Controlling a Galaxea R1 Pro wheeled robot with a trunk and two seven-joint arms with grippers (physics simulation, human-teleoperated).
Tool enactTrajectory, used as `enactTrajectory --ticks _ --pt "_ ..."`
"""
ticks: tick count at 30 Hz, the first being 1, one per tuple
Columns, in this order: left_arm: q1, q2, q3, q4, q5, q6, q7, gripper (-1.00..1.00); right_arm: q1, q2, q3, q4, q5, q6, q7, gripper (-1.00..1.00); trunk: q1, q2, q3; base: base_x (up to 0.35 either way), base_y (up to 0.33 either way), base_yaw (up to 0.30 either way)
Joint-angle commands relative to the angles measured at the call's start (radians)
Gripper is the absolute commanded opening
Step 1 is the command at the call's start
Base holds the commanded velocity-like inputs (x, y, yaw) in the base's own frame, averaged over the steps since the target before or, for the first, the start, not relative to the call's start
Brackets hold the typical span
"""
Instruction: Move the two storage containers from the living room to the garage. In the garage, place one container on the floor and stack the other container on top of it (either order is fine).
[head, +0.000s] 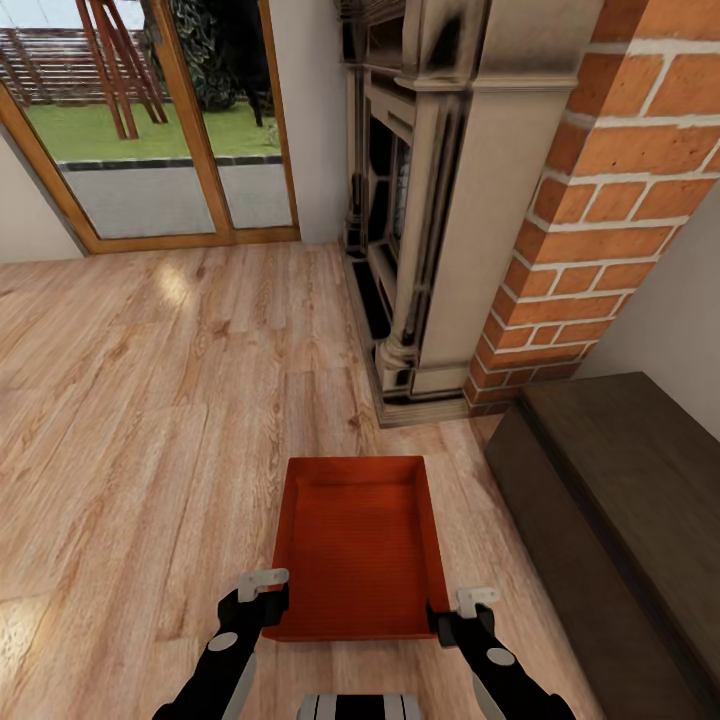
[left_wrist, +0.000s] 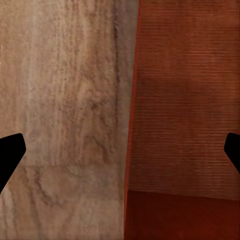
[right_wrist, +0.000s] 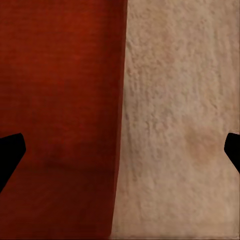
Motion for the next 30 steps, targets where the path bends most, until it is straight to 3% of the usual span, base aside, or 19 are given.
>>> enactTrajectory --ticks 1,30 --pt "0.000 -0.001 0.002 -0.002 -0.002 0.006 0.001 1.00 -0.001 -0.001 0.007 0.001 -0.007 0.006 -0.005 1.00 0.000 0.000 -0.001 0.000 0.000 0.000" --pt "0.000 0.000 0.003 -0.001 -0.001 0.014 0.001 1.00 -0.001 -0.001 0.008 0.001 -0.007 0.017 -0.003 1.00 0.000 0.000 -0.001 0.000 0.000 0.000"
